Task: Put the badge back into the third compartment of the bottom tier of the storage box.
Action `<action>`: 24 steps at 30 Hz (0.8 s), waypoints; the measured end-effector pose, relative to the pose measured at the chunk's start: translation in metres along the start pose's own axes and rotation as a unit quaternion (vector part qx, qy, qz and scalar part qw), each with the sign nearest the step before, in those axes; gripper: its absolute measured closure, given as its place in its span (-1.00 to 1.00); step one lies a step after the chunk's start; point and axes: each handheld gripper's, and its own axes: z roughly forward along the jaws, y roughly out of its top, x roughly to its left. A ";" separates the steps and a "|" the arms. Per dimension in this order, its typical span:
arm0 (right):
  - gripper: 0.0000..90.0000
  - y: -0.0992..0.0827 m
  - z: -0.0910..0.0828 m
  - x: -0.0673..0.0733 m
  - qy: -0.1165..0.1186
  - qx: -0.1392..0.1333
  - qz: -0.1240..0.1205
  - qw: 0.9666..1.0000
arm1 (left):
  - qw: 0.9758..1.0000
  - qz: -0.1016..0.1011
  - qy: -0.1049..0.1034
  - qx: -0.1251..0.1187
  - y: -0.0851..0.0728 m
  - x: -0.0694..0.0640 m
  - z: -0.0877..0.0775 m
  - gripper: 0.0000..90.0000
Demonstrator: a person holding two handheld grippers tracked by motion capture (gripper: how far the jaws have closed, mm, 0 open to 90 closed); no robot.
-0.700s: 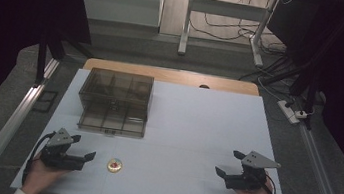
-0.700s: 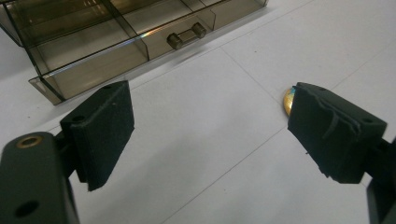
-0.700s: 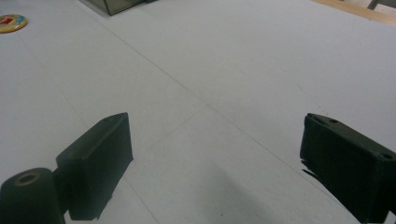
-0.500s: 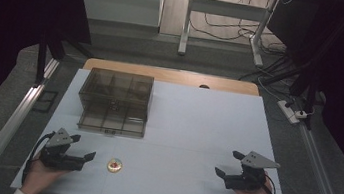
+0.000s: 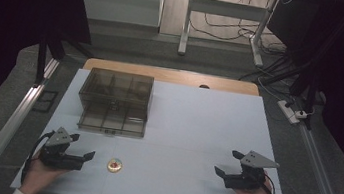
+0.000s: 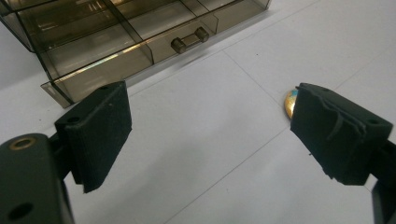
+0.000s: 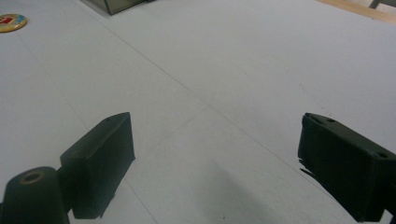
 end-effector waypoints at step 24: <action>-0.76 0.000 0.001 0.002 -0.001 0.004 0.000 1.000 | 1.000 0.016 -0.018 0.007 0.018 -0.003 -0.006 -0.74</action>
